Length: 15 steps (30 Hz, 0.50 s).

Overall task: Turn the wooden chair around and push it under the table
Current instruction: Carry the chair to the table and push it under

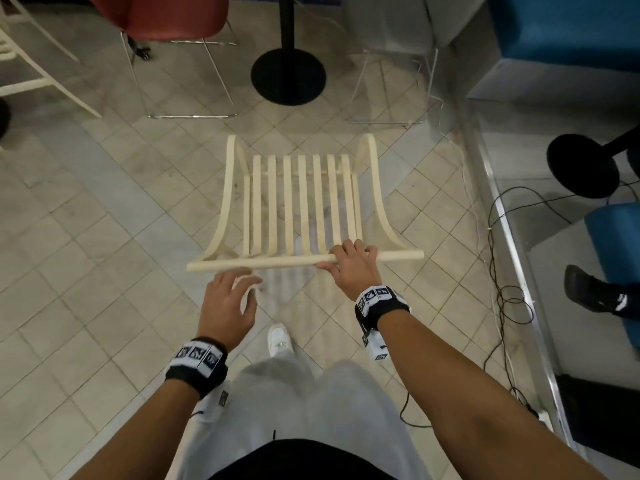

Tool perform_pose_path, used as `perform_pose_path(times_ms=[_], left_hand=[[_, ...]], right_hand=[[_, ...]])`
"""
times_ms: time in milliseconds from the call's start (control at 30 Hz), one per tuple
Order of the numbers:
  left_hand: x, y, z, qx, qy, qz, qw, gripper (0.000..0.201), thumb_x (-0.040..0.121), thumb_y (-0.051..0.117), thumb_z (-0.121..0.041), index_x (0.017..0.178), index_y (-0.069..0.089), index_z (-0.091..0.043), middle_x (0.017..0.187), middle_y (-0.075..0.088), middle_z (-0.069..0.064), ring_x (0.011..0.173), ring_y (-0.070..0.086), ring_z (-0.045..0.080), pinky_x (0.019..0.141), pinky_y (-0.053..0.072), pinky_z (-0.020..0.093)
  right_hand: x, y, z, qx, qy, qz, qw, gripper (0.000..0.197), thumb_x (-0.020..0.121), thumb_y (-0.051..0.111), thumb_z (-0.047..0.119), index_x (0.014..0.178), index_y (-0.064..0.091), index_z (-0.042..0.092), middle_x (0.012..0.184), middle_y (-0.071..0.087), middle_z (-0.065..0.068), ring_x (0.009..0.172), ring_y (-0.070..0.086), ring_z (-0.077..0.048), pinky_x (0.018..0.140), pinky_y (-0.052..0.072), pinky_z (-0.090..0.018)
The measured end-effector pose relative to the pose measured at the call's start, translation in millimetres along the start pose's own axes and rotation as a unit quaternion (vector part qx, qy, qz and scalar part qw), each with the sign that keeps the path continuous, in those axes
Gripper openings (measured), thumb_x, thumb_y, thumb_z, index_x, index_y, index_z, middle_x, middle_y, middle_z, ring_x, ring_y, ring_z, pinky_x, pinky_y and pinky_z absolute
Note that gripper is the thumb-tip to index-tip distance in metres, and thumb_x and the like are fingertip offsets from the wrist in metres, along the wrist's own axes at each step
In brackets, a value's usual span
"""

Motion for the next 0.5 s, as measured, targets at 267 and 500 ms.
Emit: perform_pose_path(times_ms=[267,500], left_hand=[[-141.8,71.2,151.5,-0.016,-0.379,0.436,0.816,0.03,0.098,0.054,-0.034,0.112,0.073,-0.015,0.123,0.073,0.007,0.112,0.07,0.026,0.096,0.05,0.029],[-205.9,65.8,200.5,-0.163,-0.675,0.311,0.649,0.031,0.094,0.062,0.0,0.115,0.063,0.022,0.098,0.067,0.029,0.091,0.062,0.036,0.08,0.053,0.04]], right_hand=[[91.9,-13.6,-5.7,-0.01,0.0,0.012,1.0,0.07,0.094,0.014,0.073,0.102,0.063,0.022,0.096,0.06,0.001,0.09,0.049,-0.024,0.085,0.036,-0.044],[167.6,-22.5,-8.9,-0.019,-0.022,0.012,1.0,0.077,0.096,0.006,0.07,0.101,0.063,0.017,0.098,0.063,-0.003,0.091,0.053,-0.026,0.09,0.038,-0.049]])
Point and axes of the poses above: each hand's wrist, its own x-axis towards the middle knuckle, its own y-axis out of the palm, z = x × y, the point moved 10 cm from there along x, towards the middle knuckle
